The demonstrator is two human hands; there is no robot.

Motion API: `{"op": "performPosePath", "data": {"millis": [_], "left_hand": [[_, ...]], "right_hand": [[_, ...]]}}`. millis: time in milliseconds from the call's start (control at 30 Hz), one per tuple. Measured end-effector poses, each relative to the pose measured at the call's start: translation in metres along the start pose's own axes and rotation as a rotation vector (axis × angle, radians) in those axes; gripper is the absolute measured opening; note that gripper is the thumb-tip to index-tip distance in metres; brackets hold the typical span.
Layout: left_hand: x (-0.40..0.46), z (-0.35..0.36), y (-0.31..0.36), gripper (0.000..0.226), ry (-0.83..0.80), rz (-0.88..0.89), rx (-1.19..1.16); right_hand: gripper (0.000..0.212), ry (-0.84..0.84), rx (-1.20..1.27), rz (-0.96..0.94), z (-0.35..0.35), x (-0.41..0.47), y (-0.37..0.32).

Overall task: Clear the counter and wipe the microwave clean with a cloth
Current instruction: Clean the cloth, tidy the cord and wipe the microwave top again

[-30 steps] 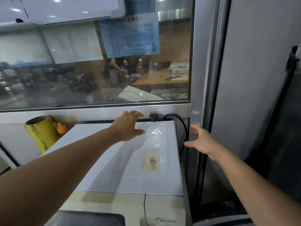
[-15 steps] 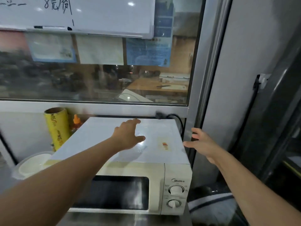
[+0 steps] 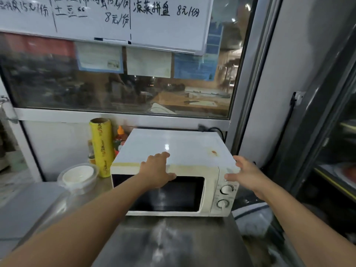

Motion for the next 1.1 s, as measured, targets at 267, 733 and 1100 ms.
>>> {"op": "performPosePath", "data": {"millis": [267, 733, 1100], "left_hand": [[-0.069, 0.005, -0.007, 0.072, -0.017, -0.077, -0.045], [-0.204, 0.065, 0.025, 0.072, -0.066, -0.217, -0.065], [-0.282, 0.155, 0.009, 0.073, -0.189, -0.287, -0.211]], "right_hand": [[0.081, -0.027, -0.103, -0.027, 0.028, -0.053, 0.003], [0.083, -0.231, -0.085, -0.054, 0.08, -0.145, 0.096], [0.078, -0.266, -0.144, 0.056, 0.149, -0.193, 0.185]]}}
Point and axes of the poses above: each hand's wrist, its own x-axis towards the middle knuckle, its own z-axis out of the palm, y = z × x, the point moved 5 cm from there along x, towards the middle knuckle, and after that the axes turned 10 degrees about z, right-handed, at the moved point
